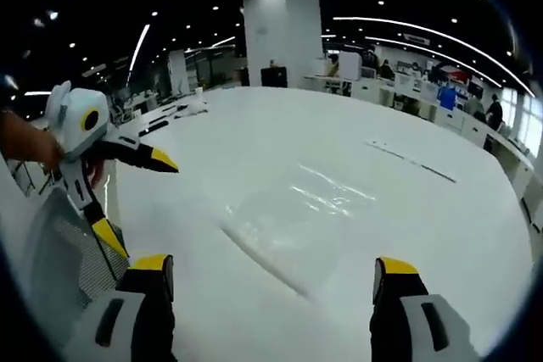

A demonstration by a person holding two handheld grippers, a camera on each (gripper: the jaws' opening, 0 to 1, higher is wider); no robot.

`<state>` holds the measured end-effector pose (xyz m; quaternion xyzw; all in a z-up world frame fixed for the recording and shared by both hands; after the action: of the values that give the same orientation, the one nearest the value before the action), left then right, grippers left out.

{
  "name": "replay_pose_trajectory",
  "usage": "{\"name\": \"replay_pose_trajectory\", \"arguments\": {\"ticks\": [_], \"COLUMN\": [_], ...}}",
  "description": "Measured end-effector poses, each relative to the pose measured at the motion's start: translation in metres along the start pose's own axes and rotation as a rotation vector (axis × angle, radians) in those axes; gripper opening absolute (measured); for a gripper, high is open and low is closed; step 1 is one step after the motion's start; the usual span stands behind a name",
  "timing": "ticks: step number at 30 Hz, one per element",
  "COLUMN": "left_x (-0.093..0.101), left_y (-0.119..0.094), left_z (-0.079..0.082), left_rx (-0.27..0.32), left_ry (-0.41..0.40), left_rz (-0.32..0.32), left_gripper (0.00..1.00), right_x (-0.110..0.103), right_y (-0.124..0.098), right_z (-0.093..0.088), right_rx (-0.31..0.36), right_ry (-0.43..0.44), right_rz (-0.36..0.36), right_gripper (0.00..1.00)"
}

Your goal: Open the resealable bag by pulling the two sides of the seal apart until the entire bag opening is separated and visibly accessible.

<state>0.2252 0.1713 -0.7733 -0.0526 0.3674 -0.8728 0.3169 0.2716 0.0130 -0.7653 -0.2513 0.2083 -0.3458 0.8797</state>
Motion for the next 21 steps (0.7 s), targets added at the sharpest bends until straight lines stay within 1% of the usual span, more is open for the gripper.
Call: {"name": "replay_pose_trajectory", "arguments": {"ticks": [3,6,9,12,15,17,19,21], "left_x": [0.0,0.001,0.004,0.009,0.014,0.018,0.02,0.022], "left_y": [-0.004,-0.007,-0.01,-0.016,-0.018,-0.021,-0.024,-0.025], "left_z": [0.002,0.003,0.004,0.005,0.003,0.001,0.003,0.002], "left_rx": [0.016,0.018,0.033,0.058,0.066,0.066,0.082,0.081], "left_ry": [-0.018,-0.029,-0.028,-0.028,-0.026,-0.02,-0.01,-0.007], "left_rz": [0.005,0.004,0.003,0.005,0.008,0.005,0.012,0.016], "left_gripper": [0.9,0.9,0.9,0.91,0.91,0.9,0.9,0.89], "right_x": [-0.003,-0.008,-0.014,-0.018,-0.02,-0.023,-0.026,-0.028], "right_y": [-0.005,-0.011,-0.017,-0.024,-0.031,-0.035,-0.04,-0.043], "right_z": [0.002,0.004,0.002,-0.001,-0.003,-0.006,-0.008,-0.011], "right_rx": [0.018,0.039,0.054,0.085,0.106,0.107,0.112,0.115], "right_ry": [0.014,0.034,0.011,-0.014,-0.006,0.009,-0.001,-0.002], "right_rz": [0.005,0.011,0.013,0.006,-0.001,-0.001,-0.008,-0.011], "right_gripper": [1.0,1.0,1.0,1.0,1.0,1.0,1.0,1.0]}}
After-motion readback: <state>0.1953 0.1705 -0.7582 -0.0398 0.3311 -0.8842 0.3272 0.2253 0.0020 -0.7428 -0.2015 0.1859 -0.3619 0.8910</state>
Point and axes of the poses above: the point that each gripper's makers call its tool centre point, and the gripper's own axes: y roughly forward along the fingers, x roughly to its right, z roughly out of its top, the point moved 2 cm from there along -y, roughly backward along the fingers, and after that the axes turned 8 degrees about y, right-handed, at the moved point
